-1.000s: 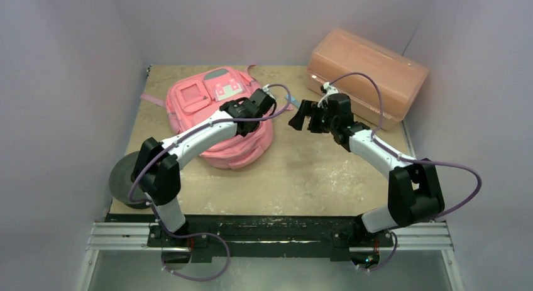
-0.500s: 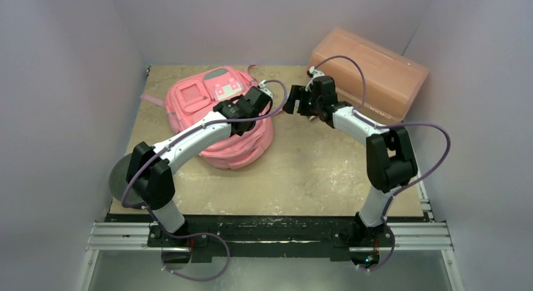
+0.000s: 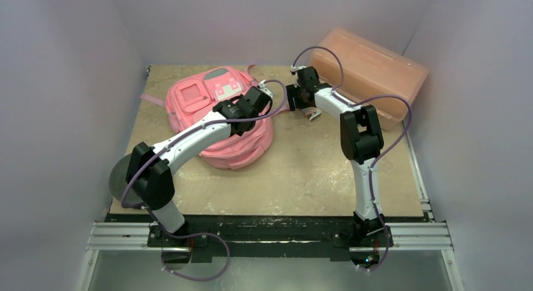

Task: Pack the student bag
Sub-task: Pick up the stationery from the center of the board.

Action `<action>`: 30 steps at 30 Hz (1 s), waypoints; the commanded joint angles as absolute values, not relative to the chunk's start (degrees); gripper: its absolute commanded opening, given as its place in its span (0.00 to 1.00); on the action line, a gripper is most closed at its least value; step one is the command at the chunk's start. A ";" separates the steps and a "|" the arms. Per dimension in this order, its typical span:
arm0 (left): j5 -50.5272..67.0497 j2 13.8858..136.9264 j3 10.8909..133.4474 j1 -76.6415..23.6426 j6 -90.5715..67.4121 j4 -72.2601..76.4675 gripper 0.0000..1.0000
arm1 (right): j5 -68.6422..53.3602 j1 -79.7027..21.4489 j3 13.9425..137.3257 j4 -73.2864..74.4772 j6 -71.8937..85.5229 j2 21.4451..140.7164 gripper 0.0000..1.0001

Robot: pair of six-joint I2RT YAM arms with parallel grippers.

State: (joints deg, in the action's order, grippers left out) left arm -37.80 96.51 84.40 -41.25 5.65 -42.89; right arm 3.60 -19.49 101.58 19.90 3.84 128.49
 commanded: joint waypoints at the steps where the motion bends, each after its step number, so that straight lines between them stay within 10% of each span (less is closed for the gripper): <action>1: -40.08 92.82 85.05 -41.00 5.45 -41.55 0.00 | 7.17 -19.52 104.11 22.23 -2.28 128.33 0.65; 9: -39.68 93.07 85.17 -41.03 5.19 -41.88 0.00 | 6.96 -19.59 104.70 21.96 -4.32 130.68 0.41; 17: -39.81 93.25 85.25 -41.01 5.01 -42.01 0.00 | 5.55 -19.58 104.53 21.53 -4.52 132.41 0.52; 30: -39.55 93.34 85.60 -41.00 4.70 -42.55 0.00 | 0.09 -20.69 103.02 20.28 1.02 127.14 0.00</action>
State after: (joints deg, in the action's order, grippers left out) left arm -37.69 96.51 84.40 -41.25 5.61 -42.98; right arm 2.85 -20.10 103.18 21.45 -2.87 131.11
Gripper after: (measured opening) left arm 0.029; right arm 0.309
